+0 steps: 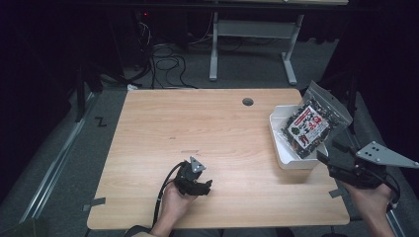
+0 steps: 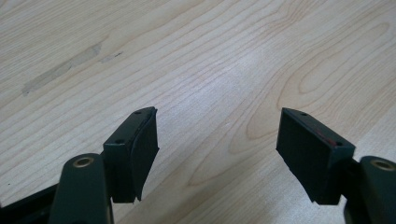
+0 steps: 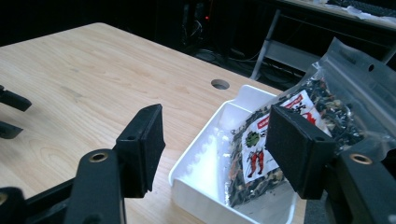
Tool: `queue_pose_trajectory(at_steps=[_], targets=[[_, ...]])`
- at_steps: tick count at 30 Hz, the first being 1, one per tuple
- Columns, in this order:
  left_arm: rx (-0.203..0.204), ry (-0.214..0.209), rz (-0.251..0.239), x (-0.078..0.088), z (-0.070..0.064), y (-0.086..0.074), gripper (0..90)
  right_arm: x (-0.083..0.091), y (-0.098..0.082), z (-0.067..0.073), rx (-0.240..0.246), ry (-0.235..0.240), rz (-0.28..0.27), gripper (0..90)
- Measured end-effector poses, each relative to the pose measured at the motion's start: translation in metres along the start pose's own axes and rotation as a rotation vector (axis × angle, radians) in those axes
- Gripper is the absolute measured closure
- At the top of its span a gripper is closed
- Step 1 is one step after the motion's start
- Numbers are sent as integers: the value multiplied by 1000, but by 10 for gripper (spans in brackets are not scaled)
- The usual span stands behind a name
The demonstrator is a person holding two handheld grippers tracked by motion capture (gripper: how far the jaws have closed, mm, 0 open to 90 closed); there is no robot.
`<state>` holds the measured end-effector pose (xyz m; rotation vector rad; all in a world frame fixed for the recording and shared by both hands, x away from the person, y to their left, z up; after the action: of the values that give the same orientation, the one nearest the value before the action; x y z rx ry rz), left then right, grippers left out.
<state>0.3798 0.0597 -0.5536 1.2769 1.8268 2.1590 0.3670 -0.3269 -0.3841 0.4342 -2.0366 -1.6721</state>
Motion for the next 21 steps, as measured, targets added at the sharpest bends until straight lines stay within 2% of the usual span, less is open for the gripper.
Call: queue_pose_trajectory(at_steps=[4, 11, 14, 21], targets=[[-1, 1, -4, 1, -1, 0, 298, 2, -3, 5, -36, 18, 0, 398], [-2, -8, -5, 1, -2, 1, 297, 0, -9, 24, -83, 66, -10, 397], [-4, -8, -11, 2, -3, 2, 297, -4, -11, 31, -88, 79, -19, 400], [-2, -9, -11, 2, -3, 2, 297, -13, -19, 51, -90, 124, 1, 399]])
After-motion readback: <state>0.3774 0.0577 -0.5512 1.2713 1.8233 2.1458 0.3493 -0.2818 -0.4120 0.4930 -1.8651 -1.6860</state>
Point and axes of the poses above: each handheld gripper's, and its own axes: x roughly backward along the jaws, y roughly out of its top, z roughly to its left, the point moved 5 cm from there along -x, roughly forward along the jaws, and after that the axes turned 15 degrees about -z, right-handed, at the moved point
